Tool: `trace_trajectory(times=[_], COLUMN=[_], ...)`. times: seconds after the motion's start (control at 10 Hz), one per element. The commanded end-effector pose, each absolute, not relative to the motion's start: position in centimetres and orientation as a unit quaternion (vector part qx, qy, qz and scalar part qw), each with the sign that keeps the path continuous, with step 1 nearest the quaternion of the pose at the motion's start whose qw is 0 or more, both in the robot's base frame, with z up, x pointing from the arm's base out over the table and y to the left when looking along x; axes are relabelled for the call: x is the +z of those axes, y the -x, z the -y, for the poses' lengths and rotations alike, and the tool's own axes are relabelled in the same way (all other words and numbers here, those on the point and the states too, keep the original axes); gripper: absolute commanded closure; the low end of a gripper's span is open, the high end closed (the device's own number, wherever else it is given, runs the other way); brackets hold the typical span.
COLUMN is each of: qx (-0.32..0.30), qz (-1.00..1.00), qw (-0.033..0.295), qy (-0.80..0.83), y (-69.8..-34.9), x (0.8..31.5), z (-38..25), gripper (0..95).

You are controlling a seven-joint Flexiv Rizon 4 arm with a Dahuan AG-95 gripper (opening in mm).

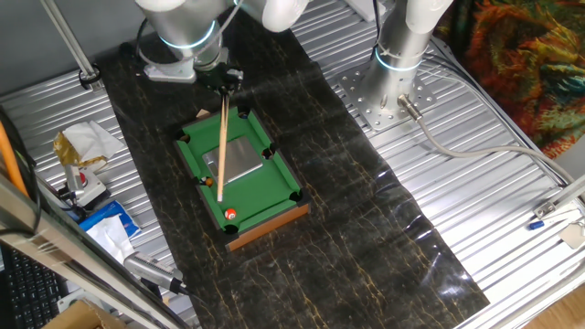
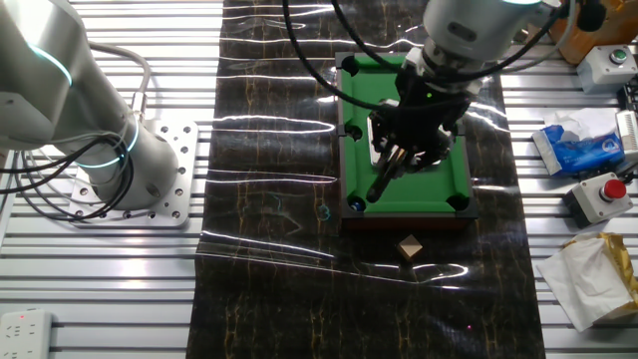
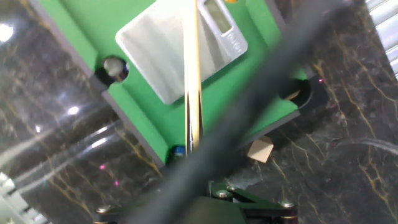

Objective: Hit the pool ball

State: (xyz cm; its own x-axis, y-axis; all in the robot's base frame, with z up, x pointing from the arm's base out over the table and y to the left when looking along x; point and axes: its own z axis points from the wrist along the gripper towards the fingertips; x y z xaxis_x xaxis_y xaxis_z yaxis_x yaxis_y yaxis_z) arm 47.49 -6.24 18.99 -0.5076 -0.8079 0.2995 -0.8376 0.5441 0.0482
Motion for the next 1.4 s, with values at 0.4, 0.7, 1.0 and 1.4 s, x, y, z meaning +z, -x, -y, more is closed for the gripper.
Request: trace_trajectory(times=[0.4,0.7,1.0,1.4], qx=[0.051,0.051,0.052,0.044], qz=[0.854,0.849,0.845,0.858], qw=[0.149,0.149,0.15,0.145], qy=[-0.496,-0.505,-0.51,-0.491], y=[-47.4,-47.2,-46.4,-48.1], x=[19.0,19.1,18.7,17.5], z=[5.1,5.2,5.1,3.4], gripper=[95.0,95.0,95.0,95.0])
